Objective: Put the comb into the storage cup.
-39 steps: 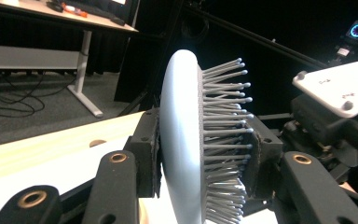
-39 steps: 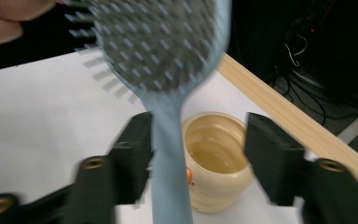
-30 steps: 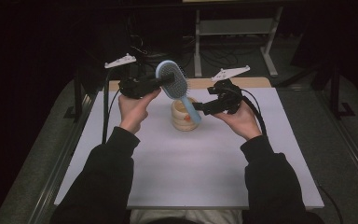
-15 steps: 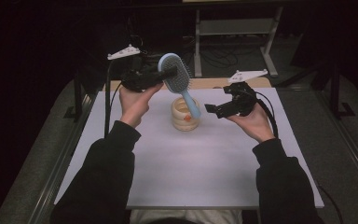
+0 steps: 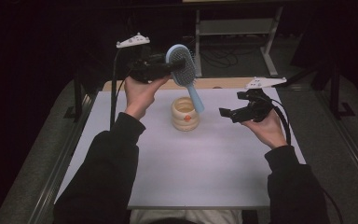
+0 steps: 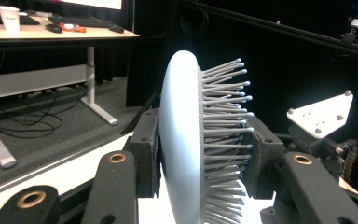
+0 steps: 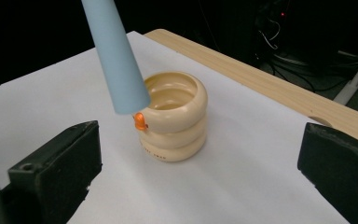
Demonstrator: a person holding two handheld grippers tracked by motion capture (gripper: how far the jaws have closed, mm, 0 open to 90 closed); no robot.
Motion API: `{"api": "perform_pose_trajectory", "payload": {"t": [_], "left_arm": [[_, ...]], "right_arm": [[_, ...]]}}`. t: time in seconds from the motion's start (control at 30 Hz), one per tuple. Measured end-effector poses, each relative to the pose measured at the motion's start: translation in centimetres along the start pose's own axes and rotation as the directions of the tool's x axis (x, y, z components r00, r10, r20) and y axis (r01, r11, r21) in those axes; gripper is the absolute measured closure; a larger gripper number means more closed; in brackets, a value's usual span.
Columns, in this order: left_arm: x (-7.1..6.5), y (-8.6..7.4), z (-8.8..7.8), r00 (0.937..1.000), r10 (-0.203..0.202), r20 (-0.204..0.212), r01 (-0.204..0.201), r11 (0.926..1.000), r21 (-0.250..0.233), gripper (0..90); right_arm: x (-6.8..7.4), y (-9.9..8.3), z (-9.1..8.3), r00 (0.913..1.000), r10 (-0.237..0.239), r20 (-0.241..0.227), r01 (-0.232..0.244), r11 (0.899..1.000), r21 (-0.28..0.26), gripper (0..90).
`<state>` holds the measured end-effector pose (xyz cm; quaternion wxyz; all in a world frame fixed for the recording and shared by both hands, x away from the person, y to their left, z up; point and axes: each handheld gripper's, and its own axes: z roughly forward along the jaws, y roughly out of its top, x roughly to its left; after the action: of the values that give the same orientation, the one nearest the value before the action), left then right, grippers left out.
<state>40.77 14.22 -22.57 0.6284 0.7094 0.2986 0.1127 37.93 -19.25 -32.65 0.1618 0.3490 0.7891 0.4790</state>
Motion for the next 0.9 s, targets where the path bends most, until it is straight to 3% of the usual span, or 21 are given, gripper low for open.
{"api": "perform_pose_trajectory", "payload": {"t": [0.43, 0.53, 0.9], "left_arm": [[0.5, 1.5, 0.9, 0.9994, 0.027, -0.023, -0.027, 0.9996, 0.002, 55.1], [0.9, 1.5, 1.1, 0.9991, 0.022, -0.035, -0.022, 0.9998, 0.000, 55.2], [2.2, 1.2, 0.5, 0.9950, 0.040, -0.092, -0.038, 0.9990, 0.022, 55.1]], "right_arm": [[-1.2, -3.4, -1.2, 0.9990, 0.044, 0.005, -0.044, 0.999, 0.006, 0.0], [-1.3, -4.1, -1.1, 0.9990, 0.044, 0.012, -0.044, 0.999, 0.027, 0.0], [-1.4, -5.6, -1.5, 0.9986, 0.050, 0.019, -0.051, 0.998, 0.023, 0.0]]}}
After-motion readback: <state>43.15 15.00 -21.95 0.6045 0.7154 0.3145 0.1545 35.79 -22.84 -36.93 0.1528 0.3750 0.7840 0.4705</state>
